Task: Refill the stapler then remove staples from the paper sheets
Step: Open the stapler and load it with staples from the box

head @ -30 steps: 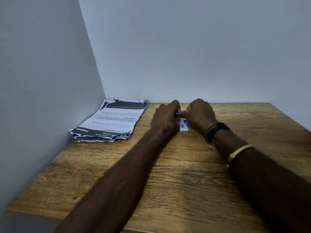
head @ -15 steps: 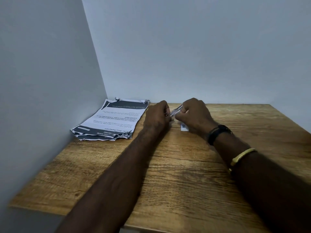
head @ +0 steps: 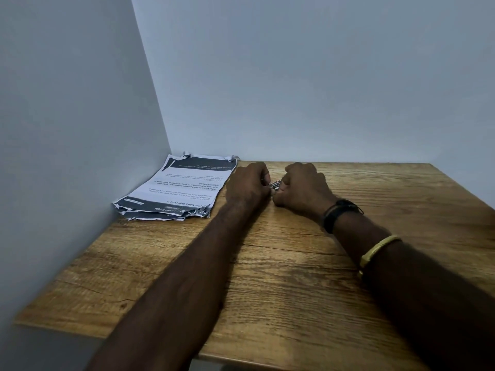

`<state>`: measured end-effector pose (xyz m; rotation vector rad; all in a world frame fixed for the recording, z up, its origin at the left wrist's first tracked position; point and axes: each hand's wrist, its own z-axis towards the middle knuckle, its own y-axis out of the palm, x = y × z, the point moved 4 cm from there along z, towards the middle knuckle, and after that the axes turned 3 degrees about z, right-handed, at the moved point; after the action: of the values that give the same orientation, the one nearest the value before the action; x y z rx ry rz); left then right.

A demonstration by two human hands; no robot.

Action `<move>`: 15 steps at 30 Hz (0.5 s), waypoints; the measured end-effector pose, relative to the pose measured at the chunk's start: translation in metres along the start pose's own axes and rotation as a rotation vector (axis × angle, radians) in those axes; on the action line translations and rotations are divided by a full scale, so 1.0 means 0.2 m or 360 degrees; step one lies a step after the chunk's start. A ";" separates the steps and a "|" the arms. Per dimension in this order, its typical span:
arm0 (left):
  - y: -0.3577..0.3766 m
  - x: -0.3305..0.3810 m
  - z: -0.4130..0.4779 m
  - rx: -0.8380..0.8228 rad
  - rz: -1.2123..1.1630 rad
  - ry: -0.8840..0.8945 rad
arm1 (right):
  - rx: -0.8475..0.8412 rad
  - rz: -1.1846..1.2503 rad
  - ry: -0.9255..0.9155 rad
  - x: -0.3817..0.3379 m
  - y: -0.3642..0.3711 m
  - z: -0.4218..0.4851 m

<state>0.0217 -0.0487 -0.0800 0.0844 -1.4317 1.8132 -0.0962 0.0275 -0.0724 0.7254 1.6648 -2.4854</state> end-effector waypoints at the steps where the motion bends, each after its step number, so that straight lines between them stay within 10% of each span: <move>1: 0.00 0.00 0.00 -0.0017 0.0004 0.0006 | -0.0009 0.0006 0.0003 0.00 0.00 0.00; 15: 0.00 0.01 -0.01 -0.0072 -0.0052 0.0008 | 0.0269 0.0386 0.0190 0.09 -0.08 0.00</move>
<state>0.0216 -0.0468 -0.0801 0.0797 -1.4590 1.7524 -0.1172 0.0384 -0.0664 1.0440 1.3163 -2.4707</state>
